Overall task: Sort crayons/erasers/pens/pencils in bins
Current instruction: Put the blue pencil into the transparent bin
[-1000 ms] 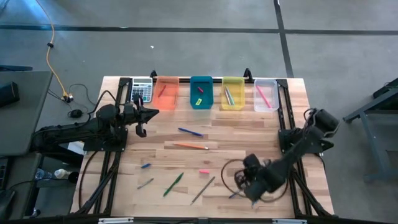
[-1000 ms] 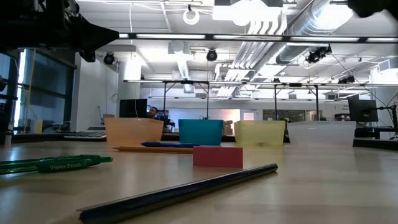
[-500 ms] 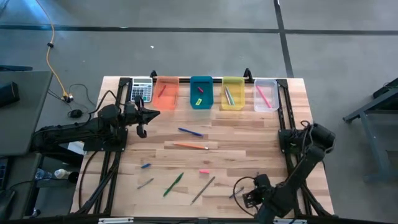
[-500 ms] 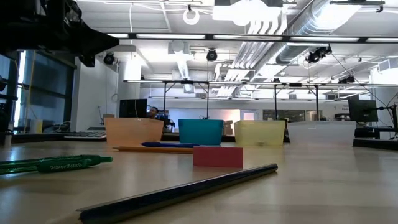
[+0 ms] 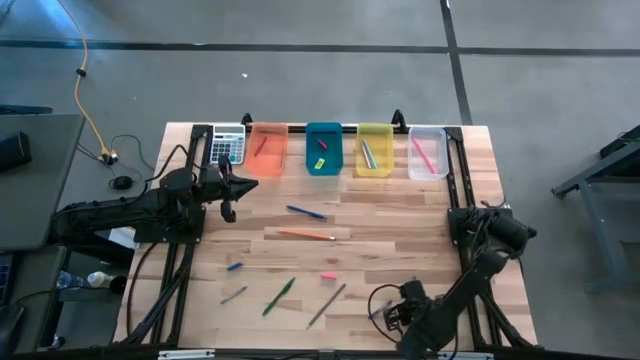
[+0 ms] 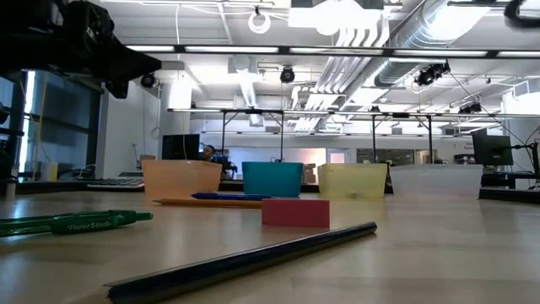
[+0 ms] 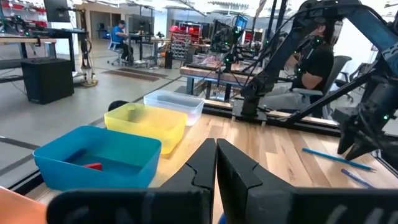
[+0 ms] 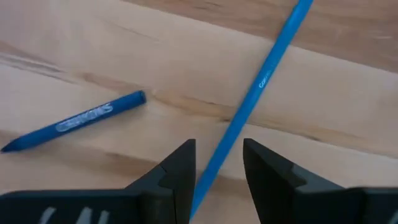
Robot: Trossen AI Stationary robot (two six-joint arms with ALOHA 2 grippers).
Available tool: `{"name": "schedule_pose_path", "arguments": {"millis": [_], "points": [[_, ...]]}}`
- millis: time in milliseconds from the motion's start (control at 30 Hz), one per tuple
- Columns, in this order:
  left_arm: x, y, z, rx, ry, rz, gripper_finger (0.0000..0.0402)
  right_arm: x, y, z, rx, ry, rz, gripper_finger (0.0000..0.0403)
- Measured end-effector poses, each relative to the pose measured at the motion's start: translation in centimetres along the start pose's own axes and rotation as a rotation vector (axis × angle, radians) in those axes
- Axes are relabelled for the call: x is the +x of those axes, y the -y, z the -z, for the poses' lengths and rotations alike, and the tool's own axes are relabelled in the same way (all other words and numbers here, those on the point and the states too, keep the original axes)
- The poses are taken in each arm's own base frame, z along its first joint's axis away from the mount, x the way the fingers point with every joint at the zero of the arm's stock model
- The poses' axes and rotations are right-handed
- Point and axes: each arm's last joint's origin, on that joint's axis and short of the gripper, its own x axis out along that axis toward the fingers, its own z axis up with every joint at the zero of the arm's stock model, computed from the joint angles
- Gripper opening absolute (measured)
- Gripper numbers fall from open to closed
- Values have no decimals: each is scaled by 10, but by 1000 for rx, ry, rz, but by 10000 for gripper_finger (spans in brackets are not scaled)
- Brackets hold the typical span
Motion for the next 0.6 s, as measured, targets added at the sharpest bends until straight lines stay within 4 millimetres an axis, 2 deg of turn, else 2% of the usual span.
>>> {"name": "schedule_pose_path", "arguments": {"millis": [133,300,600], "points": [[0,0,0,-3,-1,0,3,13,-4,5,-20,3,10,126],[0,0,0,-11,-1,0,3,16,-6,6,-64,12,4,118],[0,0,0,-11,-1,0,3,17,-4,4,-124,40,18,40]]}}
